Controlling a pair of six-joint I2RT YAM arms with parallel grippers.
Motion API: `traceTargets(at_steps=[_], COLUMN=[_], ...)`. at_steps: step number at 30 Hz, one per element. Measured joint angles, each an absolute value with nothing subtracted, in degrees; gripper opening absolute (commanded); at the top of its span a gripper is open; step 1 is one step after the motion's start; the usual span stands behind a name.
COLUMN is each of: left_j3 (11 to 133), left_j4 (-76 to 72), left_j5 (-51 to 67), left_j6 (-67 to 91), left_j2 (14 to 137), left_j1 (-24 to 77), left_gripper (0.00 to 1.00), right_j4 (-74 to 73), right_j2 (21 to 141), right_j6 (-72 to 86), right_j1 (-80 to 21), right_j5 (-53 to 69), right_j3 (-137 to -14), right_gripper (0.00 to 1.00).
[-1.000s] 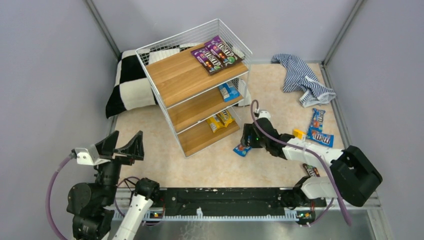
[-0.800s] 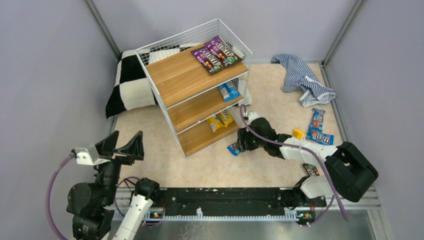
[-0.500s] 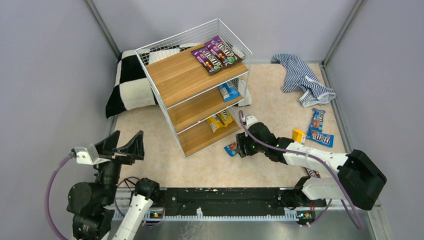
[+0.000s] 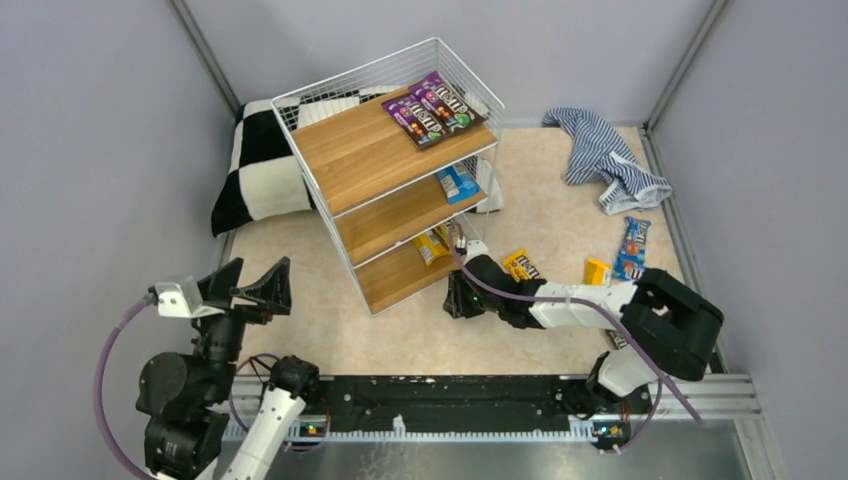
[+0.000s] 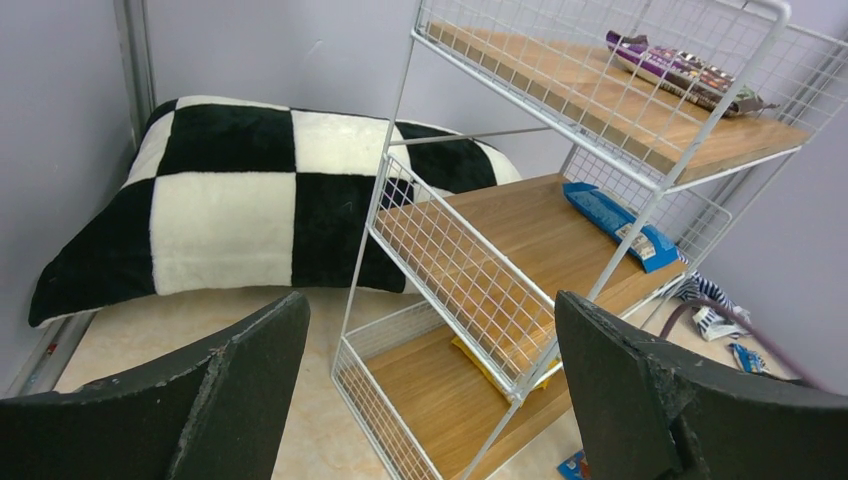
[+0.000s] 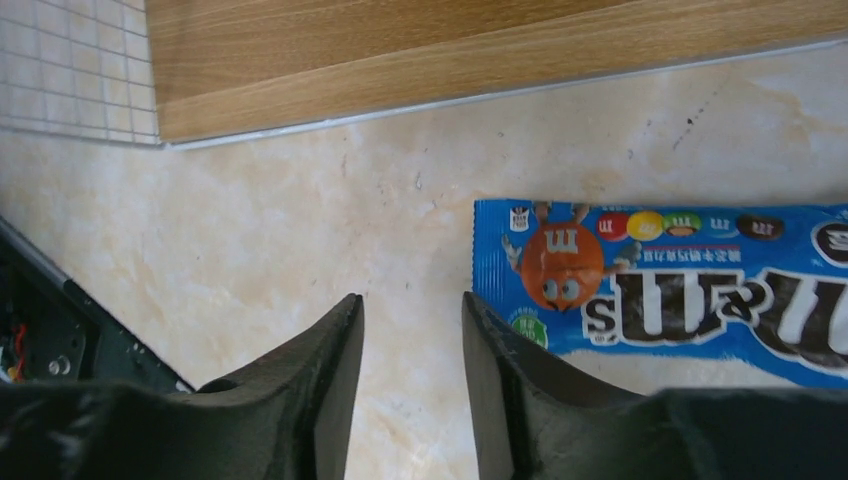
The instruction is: Place and organize the candy bags onto the shelf
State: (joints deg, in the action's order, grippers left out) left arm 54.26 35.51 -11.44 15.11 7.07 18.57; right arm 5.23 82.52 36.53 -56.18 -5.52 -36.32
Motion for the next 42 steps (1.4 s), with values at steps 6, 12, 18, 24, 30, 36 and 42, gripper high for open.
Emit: traceTargets(at_steps=[6, 12, 18, 24, 30, 36, 42], left_j3=[57.21, 55.64, 53.89, 54.02, 56.1, 57.65, 57.58], left_j4=[36.34, 35.55, 34.57, 34.26, 35.05, 35.18, 35.51], left_j5=[-12.58, -12.88, -10.94, -10.55, -10.55, -11.35, -11.38], left_j6=[15.59, 16.25, 17.52, 17.87, 17.8, 17.61, 17.63], left_j2=[7.22, 7.14, 7.95, 8.49, 8.49, 8.45, 8.45], left_j1=[18.57, 18.57, 18.57, 18.57, 18.57, 18.57, 18.59], left_gripper=[0.98, 0.98, 0.98, 0.98, 0.98, 0.98, 0.98], right_j4=[2.26, -17.26, -28.95, -21.19, -7.7, 12.49, 21.39], right_j2=[84.03, 64.79, 48.71, 44.47, 48.27, 51.07, 56.99], right_j6=[39.22, 42.94, 45.25, 52.93, 58.7, 62.41, 63.2], right_j1=[-56.21, -55.09, -43.88, -41.82, -38.17, -37.04, -36.97], right_j5=[-6.72, -15.22, -14.85, -3.31, 4.05, 6.22, 2.98], right_j3=[-34.81, -31.24, -30.81, -22.02, -13.1, -4.8, -4.23], right_gripper=[0.4, 0.61, 0.73, 0.71, 0.6, 0.51, 0.43])
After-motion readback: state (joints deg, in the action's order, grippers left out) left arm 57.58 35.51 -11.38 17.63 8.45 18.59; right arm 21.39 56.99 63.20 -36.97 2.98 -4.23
